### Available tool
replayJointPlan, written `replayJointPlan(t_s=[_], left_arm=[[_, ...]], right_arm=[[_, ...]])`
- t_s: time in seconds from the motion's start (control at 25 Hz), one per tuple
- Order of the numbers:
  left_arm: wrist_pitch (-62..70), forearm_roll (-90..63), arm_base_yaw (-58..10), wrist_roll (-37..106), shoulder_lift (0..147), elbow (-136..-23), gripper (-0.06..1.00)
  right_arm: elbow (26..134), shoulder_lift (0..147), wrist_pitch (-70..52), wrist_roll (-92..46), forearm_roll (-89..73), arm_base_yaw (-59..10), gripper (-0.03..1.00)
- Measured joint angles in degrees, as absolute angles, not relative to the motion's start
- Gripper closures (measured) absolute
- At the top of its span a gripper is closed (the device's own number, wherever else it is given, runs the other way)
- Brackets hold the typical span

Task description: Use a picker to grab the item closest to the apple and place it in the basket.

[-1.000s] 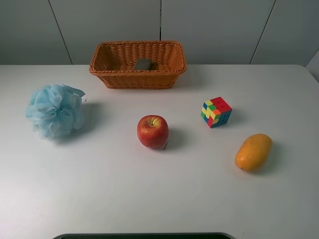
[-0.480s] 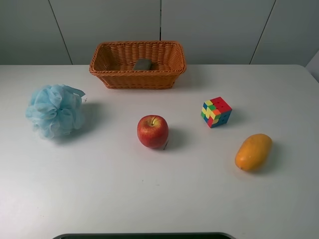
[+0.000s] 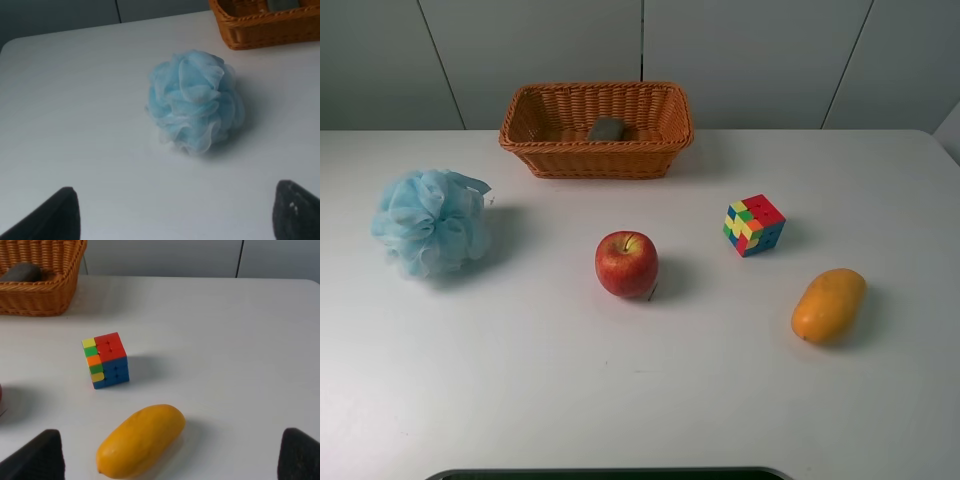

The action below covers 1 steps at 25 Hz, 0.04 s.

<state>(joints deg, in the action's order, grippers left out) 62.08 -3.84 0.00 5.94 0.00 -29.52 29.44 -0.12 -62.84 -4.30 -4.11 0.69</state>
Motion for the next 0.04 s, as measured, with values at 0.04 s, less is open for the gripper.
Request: replayJointPlan(t_s=[0.04], left_arm=[[62.1, -3.8, 0.0, 5.9, 0.0, -29.5, 0.21]], right_arm=[[29.4, -0.1, -62.8, -4.3, -4.1, 0.7, 0.33]])
